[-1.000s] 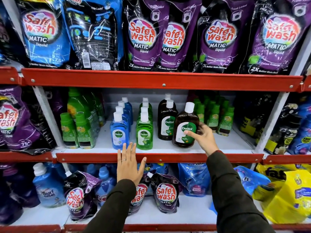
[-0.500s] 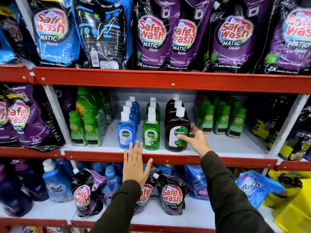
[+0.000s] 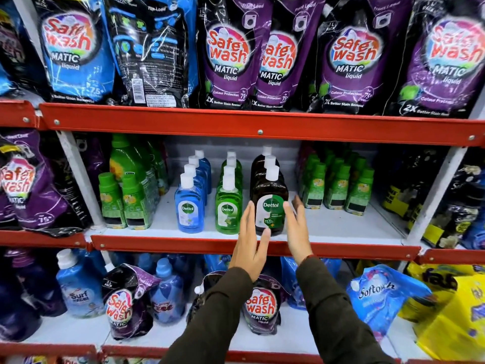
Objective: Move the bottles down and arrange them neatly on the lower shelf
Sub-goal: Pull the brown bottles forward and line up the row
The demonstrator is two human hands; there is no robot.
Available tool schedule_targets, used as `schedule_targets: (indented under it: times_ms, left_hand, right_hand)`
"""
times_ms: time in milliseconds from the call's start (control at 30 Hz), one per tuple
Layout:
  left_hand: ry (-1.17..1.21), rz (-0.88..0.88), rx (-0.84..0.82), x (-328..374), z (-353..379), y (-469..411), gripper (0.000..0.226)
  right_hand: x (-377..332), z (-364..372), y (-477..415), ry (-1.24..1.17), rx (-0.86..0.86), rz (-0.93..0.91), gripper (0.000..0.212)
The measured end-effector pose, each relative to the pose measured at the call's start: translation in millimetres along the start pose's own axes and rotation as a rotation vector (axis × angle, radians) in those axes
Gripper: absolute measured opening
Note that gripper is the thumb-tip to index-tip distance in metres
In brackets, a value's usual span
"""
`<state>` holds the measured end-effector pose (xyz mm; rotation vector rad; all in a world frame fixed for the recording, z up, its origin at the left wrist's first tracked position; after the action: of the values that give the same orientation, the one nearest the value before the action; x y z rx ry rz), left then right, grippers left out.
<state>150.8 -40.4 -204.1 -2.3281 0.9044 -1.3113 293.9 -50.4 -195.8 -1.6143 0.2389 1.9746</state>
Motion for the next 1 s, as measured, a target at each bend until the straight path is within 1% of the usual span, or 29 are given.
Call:
schedule_targets:
  times_ms: [133, 200, 267, 400, 533, 700, 833, 900, 967, 1000]
  left_hand:
    - [0.226, -0.261, -0.045, -5, 19, -15, 0.065]
    - [0.278, -0.373, -0.079, -11, 25, -21, 0.066]
    - [0.276, -0.423, -0.099, -16, 26, -26, 0.066]
    - [0.253, -0.427, -0.094, -21, 23, -27, 0.064]
    - [0.246, -0.426, -0.097, -21, 25, -24, 0.065]
    - [0.294, -0.423, -0.089, -20, 24, -21, 0.064]
    - [0.308, -0.404, -0.110, -14, 22, -21, 0.064]
    - [0.321, -0.393, -0.112, -13, 20, -20, 0.063]
    - [0.300, -0.352, -0.034, -10, 10, -16, 0.058]
    - [0.290, -0.311, 0.054, -9, -1, -13, 0.053]
  right_hand:
    - [4, 10, 4, -0.065, 0.013, 0.008, 0.055]
    - [8, 12, 4, -0.072, 0.013, 0.021, 0.055]
    - [8, 12, 5, -0.072, 0.002, 0.027, 0.056]
    - [6, 13, 7, -0.037, -0.038, 0.028, 0.068]
    - [4, 9, 8, -0.007, -0.038, 0.024, 0.060]
    - [3, 5, 9, 0.022, -0.074, 0.032, 0.056]
    - [1, 7, 9, 0.052, -0.100, 0.033, 0.057]
    - [5, 8, 8, 0.052, -0.108, 0.059, 0.063]
    - [10, 8, 11, 0.099, -0.050, 0.056, 0.067]
    - [9, 7, 15, 0.117, 0.009, 0.016, 0.065]
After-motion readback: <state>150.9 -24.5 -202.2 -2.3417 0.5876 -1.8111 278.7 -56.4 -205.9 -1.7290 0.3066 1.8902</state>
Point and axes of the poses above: each hand's wrist, its own y-axis away from the middle knuckle, its own z-axis out of the palm, x = y × z, the point moved 8 cm from there along -y, towards the middle knuckle, and after that the axes turned 10 degrees about -y, right-handed, at the moved point
